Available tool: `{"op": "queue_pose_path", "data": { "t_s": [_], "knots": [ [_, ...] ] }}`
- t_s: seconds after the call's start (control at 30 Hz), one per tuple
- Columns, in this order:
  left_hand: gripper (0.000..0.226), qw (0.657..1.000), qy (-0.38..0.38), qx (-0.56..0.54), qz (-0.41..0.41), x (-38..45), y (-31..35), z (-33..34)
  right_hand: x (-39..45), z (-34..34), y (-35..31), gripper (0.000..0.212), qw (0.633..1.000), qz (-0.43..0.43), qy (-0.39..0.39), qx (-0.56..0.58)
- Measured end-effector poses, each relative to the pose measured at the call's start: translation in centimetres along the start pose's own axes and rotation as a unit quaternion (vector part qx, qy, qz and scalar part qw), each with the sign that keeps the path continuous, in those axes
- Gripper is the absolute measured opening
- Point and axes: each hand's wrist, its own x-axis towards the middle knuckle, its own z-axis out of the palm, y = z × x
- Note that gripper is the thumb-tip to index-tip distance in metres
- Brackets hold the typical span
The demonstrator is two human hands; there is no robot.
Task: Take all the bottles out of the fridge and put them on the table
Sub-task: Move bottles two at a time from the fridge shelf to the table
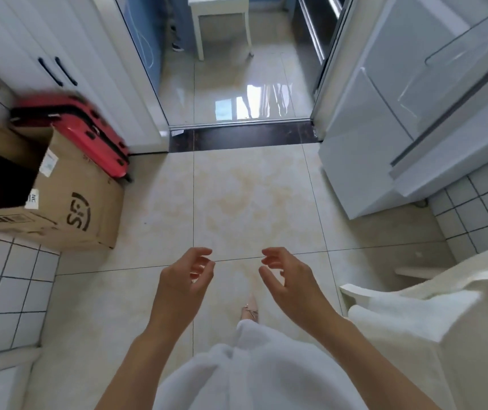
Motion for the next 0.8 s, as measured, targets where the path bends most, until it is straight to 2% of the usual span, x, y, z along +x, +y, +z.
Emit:
{"op": "queue_pose_path", "data": {
  "t_s": [0.1,0.2,0.43,0.63,0.8],
  "knots": [
    [0.016,1.000,-0.002,0.017,0.012,5.2,1.5,-0.4,4.6,-1.7,-0.9,0.038,0.998,-0.009,-0.038,-0.049],
    [0.019,0.999,-0.020,0.035,0.026,9.8,3.1,-0.2,9.0,-3.5,-1.8,0.041,0.997,-0.017,-0.041,-0.070],
    [0.027,0.990,-0.113,0.072,0.046,19.3,4.5,0.6,17.6,-6.2,-3.0,0.043,0.996,-0.020,-0.038,-0.083],
    [0.026,0.983,-0.153,0.075,0.071,29.9,5.3,0.3,25.2,-7.7,-4.0,0.040,0.998,0.013,0.021,-0.060],
    [0.027,0.962,-0.214,0.103,0.130,41.8,8.5,-0.7,32.7,-10.0,-6.5,0.038,0.993,0.058,0.092,-0.037]
  ]
}}
